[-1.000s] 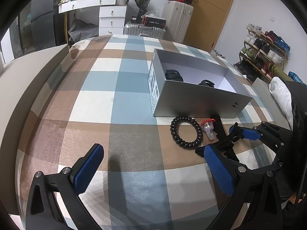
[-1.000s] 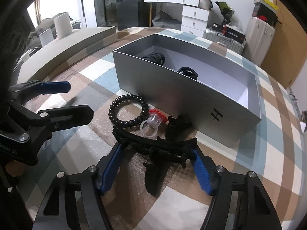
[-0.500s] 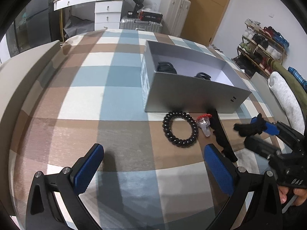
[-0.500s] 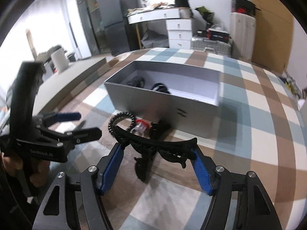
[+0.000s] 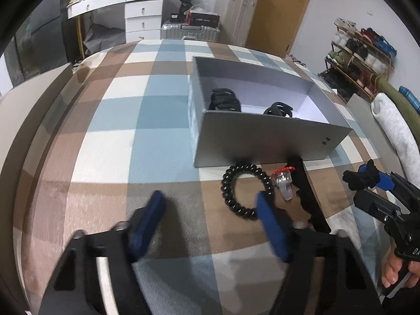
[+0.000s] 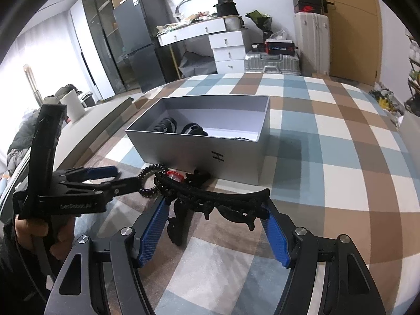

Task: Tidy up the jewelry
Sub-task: 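Grasp the black bead bracelet with the left tool while the right lifts the clip, then carry the clip and bracelet over the grey box and open both tools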

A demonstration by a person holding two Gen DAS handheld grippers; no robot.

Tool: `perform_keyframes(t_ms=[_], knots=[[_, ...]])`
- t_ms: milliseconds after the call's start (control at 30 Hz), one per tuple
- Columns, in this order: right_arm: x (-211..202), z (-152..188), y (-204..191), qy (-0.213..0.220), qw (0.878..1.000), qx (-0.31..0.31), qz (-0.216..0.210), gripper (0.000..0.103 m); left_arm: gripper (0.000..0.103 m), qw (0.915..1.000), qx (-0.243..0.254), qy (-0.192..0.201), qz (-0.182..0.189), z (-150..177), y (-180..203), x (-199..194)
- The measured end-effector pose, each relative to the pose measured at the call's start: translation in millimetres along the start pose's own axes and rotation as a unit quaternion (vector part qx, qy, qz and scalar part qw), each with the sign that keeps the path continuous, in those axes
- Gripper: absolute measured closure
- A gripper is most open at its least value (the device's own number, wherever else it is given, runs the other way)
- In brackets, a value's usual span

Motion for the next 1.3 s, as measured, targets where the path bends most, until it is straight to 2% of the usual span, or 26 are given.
perform_keyframes(t_ms=[100,167,267,300,400,767,1300], knots=[[-0.5,0.3,0.1,0.001,1.0,-0.001,-0.001,0.033,0.053,1.0,0.005,-0.002,-0.001,-3.8,3.6,3.8],[-0.5,0.1,0.7,0.002,1.0,-0.001,-0.001,0.033,0.066,0.9999,0.01,-0.003,-0.007,-6.2,5.7,6.3],[-1.6,-0.8,2.5,0.004,1.0,0.002,0.001,0.033,0.077,0.9997,0.018,-0.007,-0.016,-8.5,8.2,8.5],[-2.1,-1.2,3.2,0.005,1.0,0.003,0.001,0.033,0.086,0.9996,0.021,-0.008,-0.02,-8.4,8.8,9.0],[-4.0,-1.7,4.6,0.007,1.0,0.006,0.001,0.033,0.098,0.9995,0.024,-0.011,-0.016,-8.0,10.7,9.6],[-5.6,-3.5,5.2,0.011,1.0,0.006,0.001,0.033,0.098,0.9996,0.024,0.007,0.011,-3.7,18.0,-4.0],[-18.1,-15.0,-1.1,0.038,0.999,0.005,0.009,0.033,0.098,0.9945,0.007,0.101,0.026,-31.0,12.0,-45.7]])
Point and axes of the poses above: each gripper's, at about its wrist camera, not at the fingertips, and x roughly the way its jaws point, y to its right, z to its underside, the point moved 6 cm from there along x, roughly the way its jaws point, and after that the axes turned 1 degree about -x, right-handed, at the moved point
